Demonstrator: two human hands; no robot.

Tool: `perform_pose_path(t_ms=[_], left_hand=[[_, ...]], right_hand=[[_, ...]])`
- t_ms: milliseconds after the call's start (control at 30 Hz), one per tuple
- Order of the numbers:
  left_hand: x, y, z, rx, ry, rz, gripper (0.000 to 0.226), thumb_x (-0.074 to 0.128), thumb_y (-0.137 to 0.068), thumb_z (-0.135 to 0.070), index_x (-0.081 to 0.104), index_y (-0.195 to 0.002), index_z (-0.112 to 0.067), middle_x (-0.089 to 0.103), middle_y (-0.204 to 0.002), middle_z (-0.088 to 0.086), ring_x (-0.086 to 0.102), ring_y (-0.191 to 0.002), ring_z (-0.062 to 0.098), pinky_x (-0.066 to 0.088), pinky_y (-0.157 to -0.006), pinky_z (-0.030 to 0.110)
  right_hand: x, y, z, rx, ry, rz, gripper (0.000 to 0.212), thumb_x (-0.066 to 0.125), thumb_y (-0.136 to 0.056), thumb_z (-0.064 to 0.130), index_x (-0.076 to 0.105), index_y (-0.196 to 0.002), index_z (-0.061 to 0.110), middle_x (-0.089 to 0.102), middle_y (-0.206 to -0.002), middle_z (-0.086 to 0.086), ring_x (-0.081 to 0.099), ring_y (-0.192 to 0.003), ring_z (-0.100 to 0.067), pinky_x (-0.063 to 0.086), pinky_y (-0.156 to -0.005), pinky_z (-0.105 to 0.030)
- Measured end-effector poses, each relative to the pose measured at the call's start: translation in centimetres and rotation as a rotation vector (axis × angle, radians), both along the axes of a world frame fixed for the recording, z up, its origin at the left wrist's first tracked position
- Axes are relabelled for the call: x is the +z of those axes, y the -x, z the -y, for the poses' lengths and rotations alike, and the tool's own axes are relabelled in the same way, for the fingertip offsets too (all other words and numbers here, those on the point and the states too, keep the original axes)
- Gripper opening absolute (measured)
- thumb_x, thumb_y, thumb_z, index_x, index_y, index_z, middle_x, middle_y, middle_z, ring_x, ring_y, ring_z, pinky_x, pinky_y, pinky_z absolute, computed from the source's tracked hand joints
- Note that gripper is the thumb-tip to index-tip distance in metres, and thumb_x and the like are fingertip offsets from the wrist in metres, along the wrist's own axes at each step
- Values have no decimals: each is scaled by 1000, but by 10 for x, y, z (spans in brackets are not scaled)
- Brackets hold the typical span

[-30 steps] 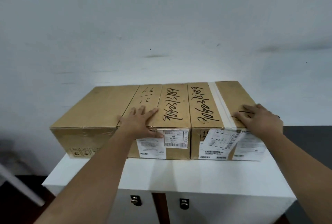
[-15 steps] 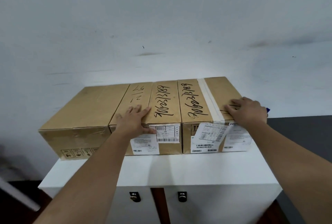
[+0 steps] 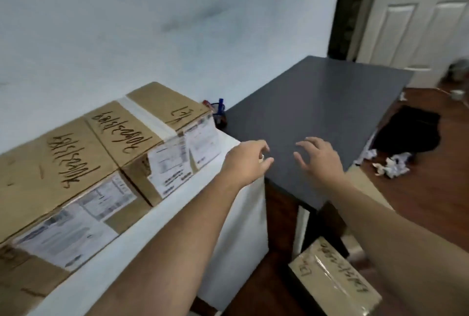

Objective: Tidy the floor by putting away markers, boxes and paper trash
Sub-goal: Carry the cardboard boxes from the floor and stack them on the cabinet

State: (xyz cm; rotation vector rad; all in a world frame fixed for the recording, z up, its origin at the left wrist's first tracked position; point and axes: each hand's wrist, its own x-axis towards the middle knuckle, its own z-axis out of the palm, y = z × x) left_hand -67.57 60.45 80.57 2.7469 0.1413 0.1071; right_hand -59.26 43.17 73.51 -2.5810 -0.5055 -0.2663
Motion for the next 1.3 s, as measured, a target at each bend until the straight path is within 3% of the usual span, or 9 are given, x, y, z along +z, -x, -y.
perform_pose_path(t_ms=[133, 300, 367, 467, 767, 1000, 1133, 1233, 1300], left_hand=[[-63, -25, 91, -201, 76, -253, 25, 62, -86, -39, 63, -106, -24, 70, -101, -2, 64, -97, 20, 52, -87, 35], [-151, -35, 181, -380, 87, -645, 38, 62, -87, -41, 60, -119, -21, 64, -115, 2, 62, -102, 20, 51, -91, 38], [-192, -33, 202, -360, 86, -753, 38, 61, -87, -39, 59, -119, -19, 64, -117, 3, 63, -101, 20, 52, -91, 38], [-251, -24, 213, -276, 78, -890, 48, 61, -86, -37, 53, -129, -17, 56, -130, 5, 55, -117, 24, 47, -99, 36], [-460, -49, 229, -110, 41, -895, 66, 61, -87, -37, 38, -144, -12, 44, -143, 8, 44, -130, 26, 41, -107, 39], [-649, -115, 226, -1, 80, -799, 77, 65, -87, -33, 27, -147, -4, 29, -154, 14, 32, -139, 31, 29, -111, 37], [-720, -140, 215, 72, 80, -843, 93, 65, -87, -37, 7, -152, -5, 11, -161, 12, 18, -146, 32, 22, -116, 42], [-755, -152, 213, 147, 116, -875, 96, 71, -79, -46, 21, -149, -4, 30, -153, 17, 32, -139, 35, 32, -112, 46], [-763, -154, 218, 193, 103, -840, 93, 76, -69, -54, 39, -138, -4, 45, -141, 16, 44, -129, 36, 40, -105, 48]], right_hand=[[-41, 33, 126, -188, 103, -161, 35, 52, -93, 38, 61, -121, 20, 53, -131, -2, 50, -121, -25, 39, -95, -33], [-113, 75, 249, -464, 241, -526, 38, 46, -93, 42, 57, -124, 22, 53, -129, -8, 49, -118, -29, 44, -92, -38], [-153, 88, 276, -443, 285, -721, 42, 46, -93, 44, 54, -126, 21, 51, -129, -9, 50, -117, -31, 45, -93, -40], [-207, 100, 294, -375, 308, -947, 45, 47, -93, 43, 48, -132, 20, 48, -133, -8, 51, -118, -28, 45, -94, -36], [-403, 96, 314, -650, -17, -1217, 48, 50, -94, 39, 49, -134, 12, 54, -137, -12, 53, -123, -28, 42, -96, -33], [-590, 78, 298, -832, -255, -1281, 67, 47, -95, 44, 33, -143, -1, 41, -147, -20, 43, -132, -35, 37, -103, -37], [-651, 64, 286, -948, -573, -1264, 47, 52, -94, 38, 55, -126, 3, 58, -130, -21, 56, -115, -34, 43, -94, -39], [-680, 60, 277, -1049, -788, -1214, 26, 59, -90, 38, 61, -102, 15, 66, -111, -18, 62, -83, -26, 51, -78, -34], [-690, 59, 278, -1115, -817, -1168, 33, 62, -88, 38, 65, -105, 10, 69, -108, -17, 65, -84, -27, 48, -72, -28]])
